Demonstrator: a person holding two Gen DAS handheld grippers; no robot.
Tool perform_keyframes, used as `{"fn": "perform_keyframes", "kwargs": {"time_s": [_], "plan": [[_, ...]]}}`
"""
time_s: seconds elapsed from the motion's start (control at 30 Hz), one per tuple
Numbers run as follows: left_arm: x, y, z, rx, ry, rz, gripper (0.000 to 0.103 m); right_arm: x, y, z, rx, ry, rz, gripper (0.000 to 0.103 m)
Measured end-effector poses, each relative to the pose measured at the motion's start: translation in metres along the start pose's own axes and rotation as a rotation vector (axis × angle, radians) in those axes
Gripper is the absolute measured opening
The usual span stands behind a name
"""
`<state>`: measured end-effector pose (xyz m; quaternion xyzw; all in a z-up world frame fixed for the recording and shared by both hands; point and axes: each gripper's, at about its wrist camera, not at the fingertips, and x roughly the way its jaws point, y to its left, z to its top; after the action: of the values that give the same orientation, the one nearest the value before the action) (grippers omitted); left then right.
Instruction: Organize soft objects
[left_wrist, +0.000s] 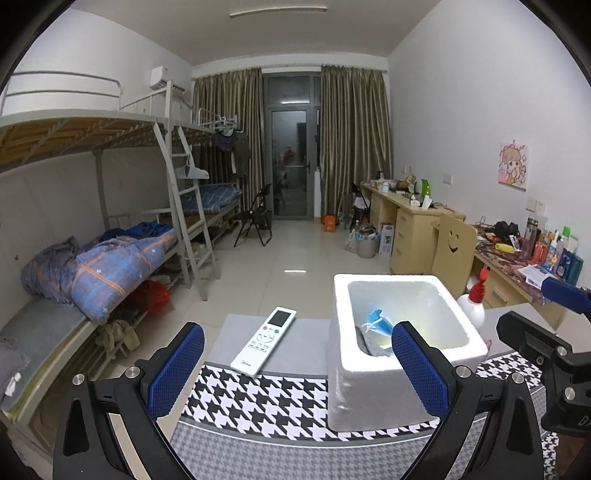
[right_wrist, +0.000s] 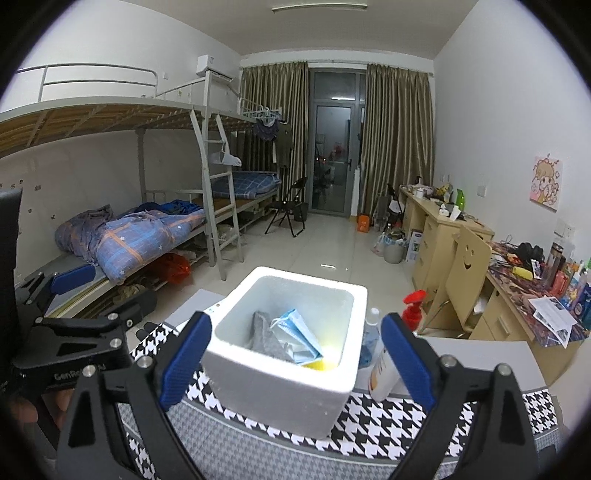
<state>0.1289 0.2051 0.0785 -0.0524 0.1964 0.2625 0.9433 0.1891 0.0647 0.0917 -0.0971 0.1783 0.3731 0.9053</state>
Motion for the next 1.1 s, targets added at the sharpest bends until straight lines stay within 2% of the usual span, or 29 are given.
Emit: {"fn": "perform_keyframes", "kwargs": {"time_s": [0.7, 0.83, 1.1], "plan": [[-0.079, -0.023, -0.032, 0.022, -0.082, -0.080, 0.102, -0.085, -0.006, -0.043, 0.043, -0.081, 0.025, 0.097], [-0.087, -0.024, -0.039, 0.021, -0.094, -0.081, 0.102, -0.099, -0.005, -0.053, 0.035, -0.110, 0.010, 0.101], [-0.097, -0.024, -0.063, -0.003, -0.100, -0.086, 0.102, -0.117, -0.005, -0.078, 0.039, -0.145, 0.002, 0.102]]}}
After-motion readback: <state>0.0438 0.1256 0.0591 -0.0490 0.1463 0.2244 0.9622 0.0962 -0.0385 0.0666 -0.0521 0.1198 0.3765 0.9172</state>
